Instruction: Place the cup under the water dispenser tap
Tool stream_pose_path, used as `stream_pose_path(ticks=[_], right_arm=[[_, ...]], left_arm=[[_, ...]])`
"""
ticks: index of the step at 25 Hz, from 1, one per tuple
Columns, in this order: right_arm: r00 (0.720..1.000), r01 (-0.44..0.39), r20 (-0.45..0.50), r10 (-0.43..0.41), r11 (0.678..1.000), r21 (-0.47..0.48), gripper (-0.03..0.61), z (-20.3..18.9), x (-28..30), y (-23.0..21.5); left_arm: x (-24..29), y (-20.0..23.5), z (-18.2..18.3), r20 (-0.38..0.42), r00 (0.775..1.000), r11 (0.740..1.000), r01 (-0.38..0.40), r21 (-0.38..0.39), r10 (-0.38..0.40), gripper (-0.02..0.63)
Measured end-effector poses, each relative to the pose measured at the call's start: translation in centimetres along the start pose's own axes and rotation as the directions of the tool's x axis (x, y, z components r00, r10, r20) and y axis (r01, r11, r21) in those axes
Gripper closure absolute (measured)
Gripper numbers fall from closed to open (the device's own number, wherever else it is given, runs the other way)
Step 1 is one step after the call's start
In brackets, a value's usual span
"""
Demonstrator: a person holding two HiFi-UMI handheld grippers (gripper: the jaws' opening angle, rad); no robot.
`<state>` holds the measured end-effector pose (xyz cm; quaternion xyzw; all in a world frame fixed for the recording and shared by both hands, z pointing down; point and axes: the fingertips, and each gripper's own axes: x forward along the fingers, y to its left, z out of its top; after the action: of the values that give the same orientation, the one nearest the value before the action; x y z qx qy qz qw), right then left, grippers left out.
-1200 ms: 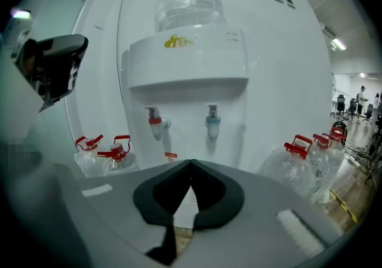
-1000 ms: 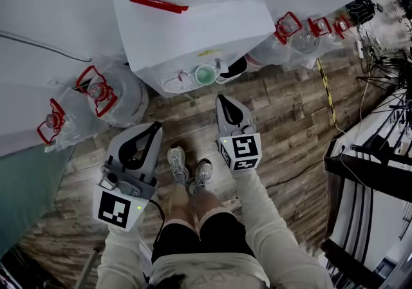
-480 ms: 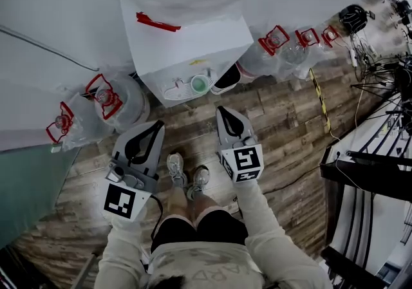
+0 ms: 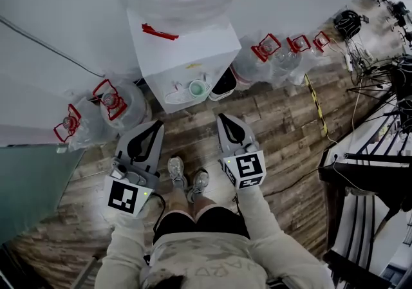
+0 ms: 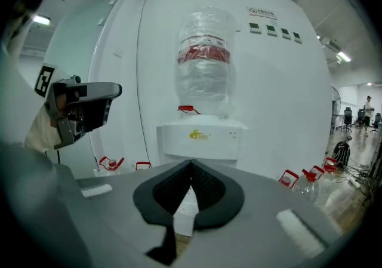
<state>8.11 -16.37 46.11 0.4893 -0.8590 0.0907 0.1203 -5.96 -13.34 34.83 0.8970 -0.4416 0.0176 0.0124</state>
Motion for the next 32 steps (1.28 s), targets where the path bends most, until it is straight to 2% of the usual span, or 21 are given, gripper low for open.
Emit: stream_pose_path(ticks=[20, 23, 27, 32], right_arm=[[0.996, 0.011, 0.088, -0.009, 1.000, -0.026, 0.569, 7.4, -8.3, 1.6], [0.995, 0.016, 0.102, -0.012, 0.999, -0.029, 0.569, 8.3, -9.3, 1.7], [0.992, 0.020, 0.125, -0.016, 0.999, -0.031, 0.569, 9.6, -10.5, 1.8], [0.988, 0.026, 0.150, -0.019, 0.999, -0.046, 0.569, 10.9, -11.5, 2.2]], left_arm=[[-3.4, -3.5, 6.2, 0.060, 0.997, 0.999, -0.040, 0.018, 0.039, 0.609], [-3.7, -4.1, 7.1, 0.069, 0.997, 0.999, -0.037, 0.027, 0.035, 0.609], [-4.0, -5.2, 8.7, 0.112, 0.994, 0.997, -0.011, 0.079, 0.003, 0.609], [-4.4, -5.9, 9.6, 0.117, 0.993, 0.997, -0.002, 0.084, -0.008, 0.609]])
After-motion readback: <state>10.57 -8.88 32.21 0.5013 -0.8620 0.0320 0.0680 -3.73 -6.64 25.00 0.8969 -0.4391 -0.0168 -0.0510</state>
